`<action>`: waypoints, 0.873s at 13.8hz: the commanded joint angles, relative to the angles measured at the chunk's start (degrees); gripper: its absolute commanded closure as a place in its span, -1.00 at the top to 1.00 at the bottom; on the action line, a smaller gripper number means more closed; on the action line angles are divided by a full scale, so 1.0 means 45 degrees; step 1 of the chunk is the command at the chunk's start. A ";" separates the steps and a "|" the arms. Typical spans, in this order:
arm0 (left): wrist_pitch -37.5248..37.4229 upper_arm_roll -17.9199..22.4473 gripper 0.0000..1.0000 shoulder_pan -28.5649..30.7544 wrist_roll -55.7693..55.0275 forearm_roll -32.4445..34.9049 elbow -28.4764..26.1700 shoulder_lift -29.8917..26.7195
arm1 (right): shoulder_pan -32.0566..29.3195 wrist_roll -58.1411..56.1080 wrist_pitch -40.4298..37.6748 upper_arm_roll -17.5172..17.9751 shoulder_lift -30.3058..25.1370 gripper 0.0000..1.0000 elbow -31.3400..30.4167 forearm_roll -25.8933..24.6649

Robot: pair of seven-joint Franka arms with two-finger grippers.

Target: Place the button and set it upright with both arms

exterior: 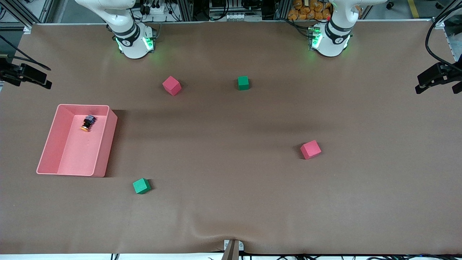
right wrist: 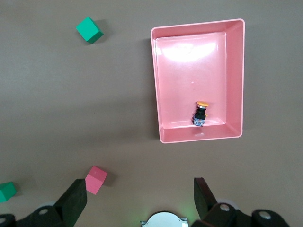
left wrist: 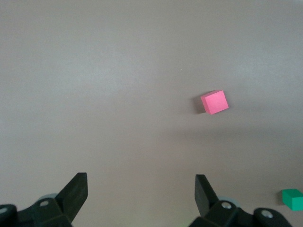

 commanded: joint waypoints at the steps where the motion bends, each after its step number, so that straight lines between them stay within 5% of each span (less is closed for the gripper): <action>1: -0.0225 -0.0005 1.00 -0.0044 0.0043 -0.0095 0.0213 0.0041 | -0.0083 0.0045 0.0034 -0.0044 -0.0191 1.00 0.0200 -0.0044; 12: -0.0245 -0.0005 1.00 0.0170 0.0140 -0.0114 -0.0040 0.0041 | -0.0221 0.0006 0.0092 -0.0084 -0.0112 1.00 0.0262 -0.0218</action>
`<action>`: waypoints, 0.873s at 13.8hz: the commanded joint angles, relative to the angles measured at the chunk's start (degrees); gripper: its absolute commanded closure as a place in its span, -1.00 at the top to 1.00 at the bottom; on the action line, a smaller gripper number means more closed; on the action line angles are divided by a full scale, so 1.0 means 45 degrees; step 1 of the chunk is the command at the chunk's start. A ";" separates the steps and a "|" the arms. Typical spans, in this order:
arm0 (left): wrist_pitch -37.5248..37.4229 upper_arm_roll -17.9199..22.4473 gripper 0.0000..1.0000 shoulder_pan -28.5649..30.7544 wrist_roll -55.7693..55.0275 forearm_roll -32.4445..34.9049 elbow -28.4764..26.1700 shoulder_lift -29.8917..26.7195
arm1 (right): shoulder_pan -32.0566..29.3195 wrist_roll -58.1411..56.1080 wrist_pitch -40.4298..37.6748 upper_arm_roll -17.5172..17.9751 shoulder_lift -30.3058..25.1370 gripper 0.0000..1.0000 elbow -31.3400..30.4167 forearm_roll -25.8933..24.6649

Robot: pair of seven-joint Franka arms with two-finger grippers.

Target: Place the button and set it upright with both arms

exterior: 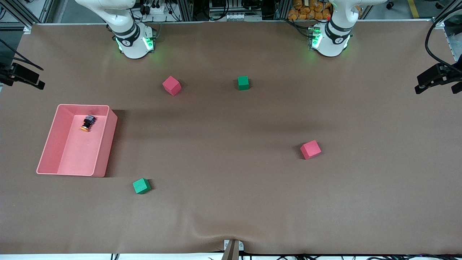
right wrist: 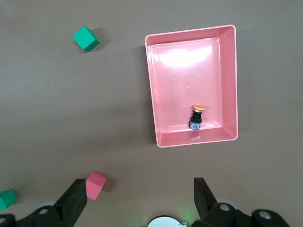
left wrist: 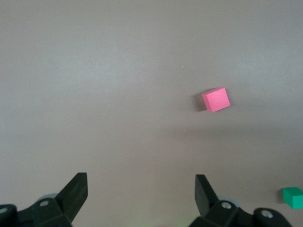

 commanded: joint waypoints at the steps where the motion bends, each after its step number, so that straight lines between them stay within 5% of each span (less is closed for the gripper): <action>1: -0.0178 -0.0016 1.00 0.0111 0.0179 -0.0114 0.0073 0.0006 | -0.0109 -0.0006 0.0054 0.0103 -0.0087 1.00 0.0074 -0.0186; 12: -0.0198 -0.0016 1.00 0.0111 0.0179 -0.0114 0.0034 0.0006 | -0.1045 -0.0201 0.1049 0.0083 0.0691 1.00 0.0054 -0.0537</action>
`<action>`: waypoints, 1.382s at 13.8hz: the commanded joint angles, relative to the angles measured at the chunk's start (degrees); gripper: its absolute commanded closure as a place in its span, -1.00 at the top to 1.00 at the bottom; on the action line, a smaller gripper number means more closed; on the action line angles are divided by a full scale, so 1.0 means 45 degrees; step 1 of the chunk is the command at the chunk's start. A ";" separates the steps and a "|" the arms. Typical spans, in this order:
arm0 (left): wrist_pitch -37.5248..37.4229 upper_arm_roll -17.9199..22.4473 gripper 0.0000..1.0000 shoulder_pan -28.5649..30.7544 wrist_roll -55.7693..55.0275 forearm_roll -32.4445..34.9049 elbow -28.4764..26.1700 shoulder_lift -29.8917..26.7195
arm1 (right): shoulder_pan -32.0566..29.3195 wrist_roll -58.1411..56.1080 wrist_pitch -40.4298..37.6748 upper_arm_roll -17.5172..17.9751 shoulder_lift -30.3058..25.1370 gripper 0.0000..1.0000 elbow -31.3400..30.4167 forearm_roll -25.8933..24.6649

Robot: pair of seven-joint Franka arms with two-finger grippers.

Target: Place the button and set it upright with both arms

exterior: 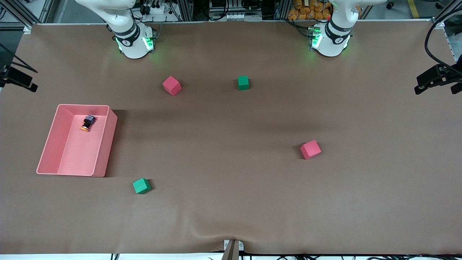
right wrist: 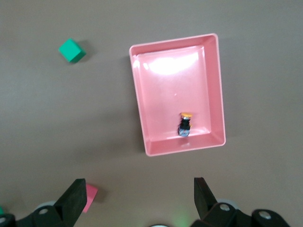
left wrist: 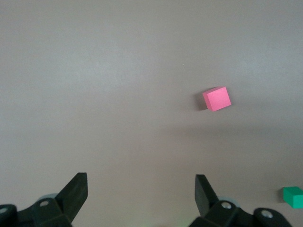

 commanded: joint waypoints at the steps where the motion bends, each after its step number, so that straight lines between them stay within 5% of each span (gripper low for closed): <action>1: -0.0192 -0.0028 1.00 0.0093 0.0179 -0.0114 0.0066 0.0019 | -0.0661 -0.0210 0.0546 0.0159 0.0791 1.00 0.0088 -0.0122; 7: -0.0192 -0.0028 1.00 0.0074 0.0160 -0.0114 0.0027 0.0020 | -0.0799 -0.0191 0.1310 0.0159 0.2179 1.00 0.0088 -0.0181; 19: -0.0192 -0.0028 1.00 0.0035 0.0199 -0.0094 0.0007 0.0078 | -0.1365 -0.0933 0.0975 0.0179 0.2355 1.00 -0.0420 0.0072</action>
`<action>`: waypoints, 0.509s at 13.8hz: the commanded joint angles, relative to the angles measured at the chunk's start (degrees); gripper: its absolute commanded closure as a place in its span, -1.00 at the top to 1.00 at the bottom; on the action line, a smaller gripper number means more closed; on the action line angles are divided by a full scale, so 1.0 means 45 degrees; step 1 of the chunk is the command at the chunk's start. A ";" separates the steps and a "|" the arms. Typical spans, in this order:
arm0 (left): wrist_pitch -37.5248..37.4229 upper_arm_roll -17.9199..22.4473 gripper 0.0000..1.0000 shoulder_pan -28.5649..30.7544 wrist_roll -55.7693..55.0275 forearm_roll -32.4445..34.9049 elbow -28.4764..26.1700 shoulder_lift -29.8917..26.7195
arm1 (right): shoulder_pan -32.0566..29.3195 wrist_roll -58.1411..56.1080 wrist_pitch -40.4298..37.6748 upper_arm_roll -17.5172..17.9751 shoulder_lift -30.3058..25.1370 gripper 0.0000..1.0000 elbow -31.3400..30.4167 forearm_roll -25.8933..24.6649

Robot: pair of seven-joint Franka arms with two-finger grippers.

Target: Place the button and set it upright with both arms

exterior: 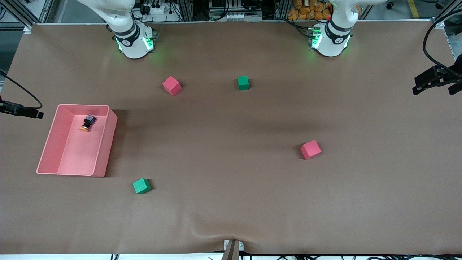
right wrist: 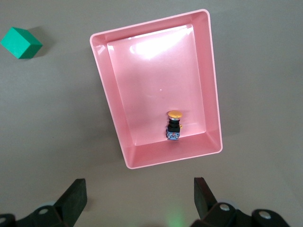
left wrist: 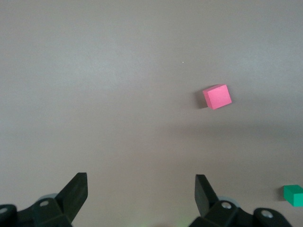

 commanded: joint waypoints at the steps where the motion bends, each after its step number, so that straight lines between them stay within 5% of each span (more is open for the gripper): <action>1: -0.0189 -0.0021 1.00 0.0068 0.0218 -0.0094 0.0127 0.0073 | -0.0265 -0.0251 0.0339 0.0201 0.0134 1.00 0.0013 0.0087; 7: -0.0189 -0.0021 1.00 0.0049 0.0218 -0.0094 0.0127 0.0073 | -0.1985 -0.2536 -0.0168 0.0182 0.0543 1.00 -0.0123 0.1357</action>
